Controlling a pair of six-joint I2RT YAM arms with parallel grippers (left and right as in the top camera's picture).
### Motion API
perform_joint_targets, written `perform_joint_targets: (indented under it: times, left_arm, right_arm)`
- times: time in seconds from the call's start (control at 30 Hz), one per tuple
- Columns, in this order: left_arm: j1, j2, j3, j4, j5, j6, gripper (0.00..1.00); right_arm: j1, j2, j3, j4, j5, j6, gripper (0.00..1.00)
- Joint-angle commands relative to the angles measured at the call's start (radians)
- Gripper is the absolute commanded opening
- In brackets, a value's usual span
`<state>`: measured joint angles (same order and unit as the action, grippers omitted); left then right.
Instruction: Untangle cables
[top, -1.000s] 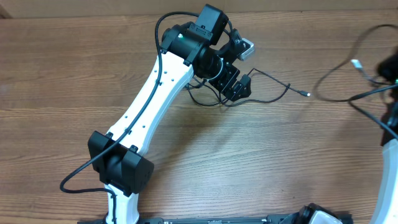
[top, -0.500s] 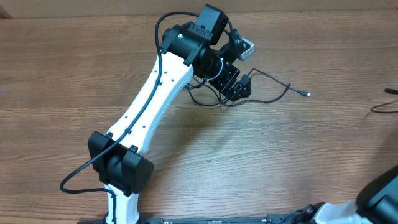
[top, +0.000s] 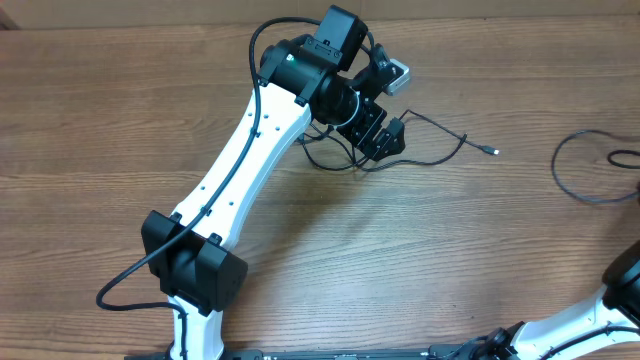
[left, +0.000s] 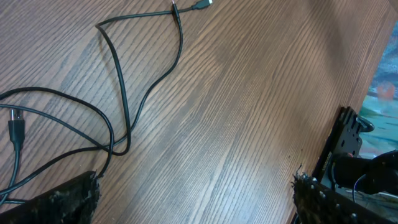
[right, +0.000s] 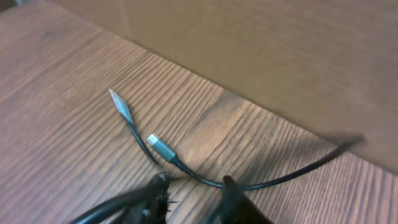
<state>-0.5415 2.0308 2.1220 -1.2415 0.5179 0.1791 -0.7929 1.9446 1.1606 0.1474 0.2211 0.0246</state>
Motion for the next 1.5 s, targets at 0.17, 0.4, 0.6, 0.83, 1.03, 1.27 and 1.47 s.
perform_joint_targets:
  times: [0.17, 0.4, 0.6, 0.83, 1.03, 1.27, 1.47]
  left_arm:
    - [0.005, 0.012, 0.005, 0.0, -0.005, -0.003, 1.0]
    - [0.005, 0.012, 0.005, 0.001, -0.005, -0.003, 0.99]
    - [0.005, 0.012, 0.005, 0.038, -0.005, -0.003, 1.0]
    - [0.005, 0.012, 0.005, 0.051, -0.014, 0.001, 1.0]
    - [0.006, 0.011, 0.016, 0.069, -0.052, 0.0, 1.0]
    - [0.036, -0.004, 0.124, 0.025, -0.123, -0.029, 1.0]
    - [0.104, -0.038, 0.164, -0.002, -0.362, -0.332, 0.99]
  right_arm:
    - [-0.005, -0.052, 0.025, -0.034, 0.077, -0.004, 0.67]
    - [-0.001, -0.142, 0.024, -0.176, 0.068, -0.003, 0.88]
    - [0.002, -0.18, 0.024, -0.474, -0.013, 0.038, 1.0]
    - [0.002, -0.275, 0.026, -0.66, -0.096, 0.136, 1.0]
    - [0.002, -0.464, 0.026, -0.668, -0.163, 0.136, 1.0]
    - [0.003, -0.707, 0.026, -0.678, -0.208, 0.136, 1.0]
    - [0.047, -0.83, 0.026, -0.684, -0.457, 0.136, 1.0]
